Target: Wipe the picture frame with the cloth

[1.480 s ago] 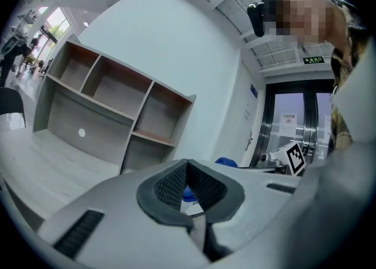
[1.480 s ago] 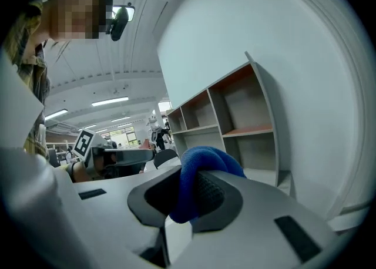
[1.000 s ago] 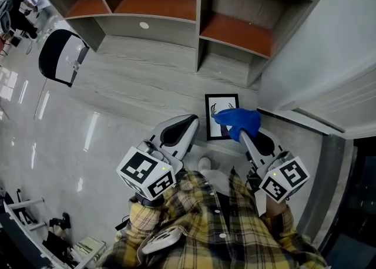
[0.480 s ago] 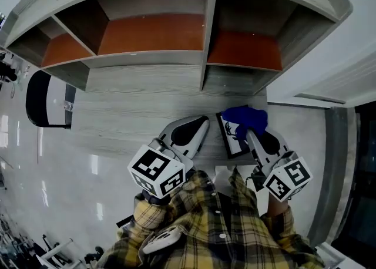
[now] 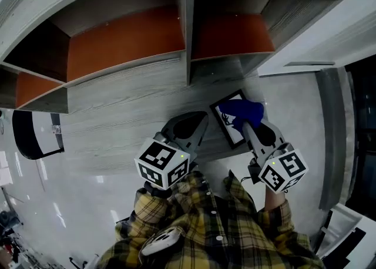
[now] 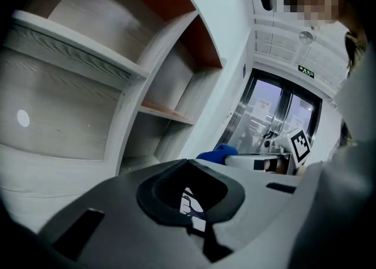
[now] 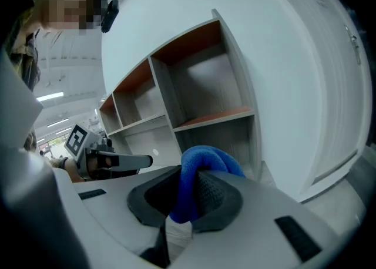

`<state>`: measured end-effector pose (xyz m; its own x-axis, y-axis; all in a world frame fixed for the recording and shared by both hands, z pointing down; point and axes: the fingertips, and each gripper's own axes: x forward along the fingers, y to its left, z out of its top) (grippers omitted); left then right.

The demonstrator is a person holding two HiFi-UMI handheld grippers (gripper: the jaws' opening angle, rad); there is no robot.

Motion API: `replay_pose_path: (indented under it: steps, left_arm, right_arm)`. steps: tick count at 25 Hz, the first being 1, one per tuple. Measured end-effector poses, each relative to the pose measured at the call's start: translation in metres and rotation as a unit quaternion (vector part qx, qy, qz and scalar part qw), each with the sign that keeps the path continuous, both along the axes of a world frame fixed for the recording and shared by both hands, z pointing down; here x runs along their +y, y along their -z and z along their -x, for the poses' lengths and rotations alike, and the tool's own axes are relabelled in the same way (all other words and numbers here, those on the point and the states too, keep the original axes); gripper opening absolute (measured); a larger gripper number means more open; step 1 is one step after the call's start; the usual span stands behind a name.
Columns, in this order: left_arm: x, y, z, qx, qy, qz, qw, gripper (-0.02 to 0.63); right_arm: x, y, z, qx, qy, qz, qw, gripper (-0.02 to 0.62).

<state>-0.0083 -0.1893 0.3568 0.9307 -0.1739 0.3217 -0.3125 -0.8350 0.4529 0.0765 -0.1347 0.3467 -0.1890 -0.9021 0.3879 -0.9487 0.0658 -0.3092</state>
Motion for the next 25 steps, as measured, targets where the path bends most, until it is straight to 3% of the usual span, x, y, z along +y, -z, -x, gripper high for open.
replay_pose_path:
  steps: [10,18,25]
  left_arm:
    - [-0.008,-0.122,-0.038,-0.119,-0.032,0.039,0.9916,0.009]
    - [-0.019,-0.201,-0.063,-0.208,-0.081,0.046,0.9738,0.101]
    - [-0.012,-0.238,-0.083,-0.251,-0.158,0.026,0.9547,0.106]
  right_arm:
    - [0.009,-0.045,-0.023,-0.012,0.000,0.034,0.999,0.052]
    - [0.024,-0.083,-0.028,-0.036,0.003,0.068,0.997,0.052]
    - [0.034,-0.108,-0.037,-0.049,0.001,0.090,0.995,0.052]
